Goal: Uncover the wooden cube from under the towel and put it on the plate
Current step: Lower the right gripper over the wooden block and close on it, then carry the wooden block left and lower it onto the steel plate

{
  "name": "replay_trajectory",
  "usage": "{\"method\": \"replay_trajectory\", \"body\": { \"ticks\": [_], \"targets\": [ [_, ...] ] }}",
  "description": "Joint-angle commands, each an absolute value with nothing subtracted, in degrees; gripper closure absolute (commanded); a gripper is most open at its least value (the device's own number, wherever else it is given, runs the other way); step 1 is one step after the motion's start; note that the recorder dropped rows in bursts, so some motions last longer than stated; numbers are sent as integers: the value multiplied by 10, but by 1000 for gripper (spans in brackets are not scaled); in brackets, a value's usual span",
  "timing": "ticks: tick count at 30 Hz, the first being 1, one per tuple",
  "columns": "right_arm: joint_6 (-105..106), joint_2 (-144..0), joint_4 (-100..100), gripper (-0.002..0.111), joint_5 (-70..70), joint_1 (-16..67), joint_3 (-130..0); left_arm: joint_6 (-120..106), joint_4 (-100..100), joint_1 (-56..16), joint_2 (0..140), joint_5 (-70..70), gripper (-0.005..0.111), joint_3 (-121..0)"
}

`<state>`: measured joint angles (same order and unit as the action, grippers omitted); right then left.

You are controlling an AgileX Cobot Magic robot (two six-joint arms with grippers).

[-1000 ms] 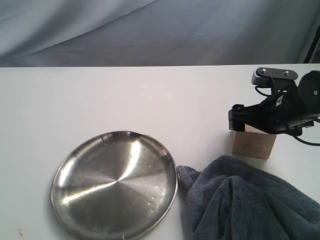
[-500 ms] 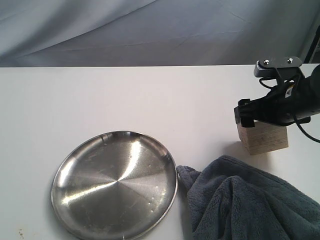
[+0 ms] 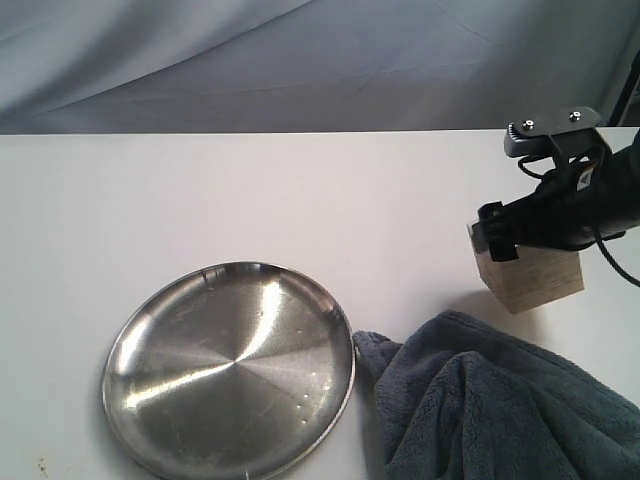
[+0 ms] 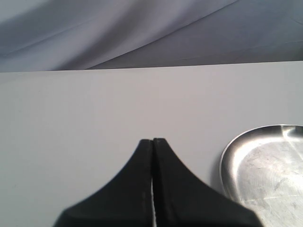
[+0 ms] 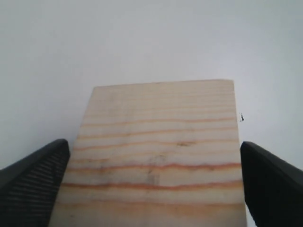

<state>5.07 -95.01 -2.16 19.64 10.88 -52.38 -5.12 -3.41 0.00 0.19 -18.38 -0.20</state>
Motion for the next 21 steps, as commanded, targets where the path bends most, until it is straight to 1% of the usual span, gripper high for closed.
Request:
{"method": "replay_trajectory", "body": {
  "ticks": [1, 8, 14, 17, 21],
  "targets": [
    [165, -942, -132, 108, 183, 109, -525, -50, -37, 1, 0, -177, 107, 0],
    [501, -942, -448, 108, 204, 109, -525, -50, -37, 1, 0, -177, 107, 0],
    [741, -942, -682, 108, 299, 109, -525, -50, -37, 1, 0, -177, 107, 0],
    [824, -942, -747, 108, 355, 119, -525, -50, -37, 1, 0, -177, 107, 0],
    [890, -943, -753, 108, 338, 172, -525, -50, -37, 1, 0, -177, 107, 0]
  ]
}}
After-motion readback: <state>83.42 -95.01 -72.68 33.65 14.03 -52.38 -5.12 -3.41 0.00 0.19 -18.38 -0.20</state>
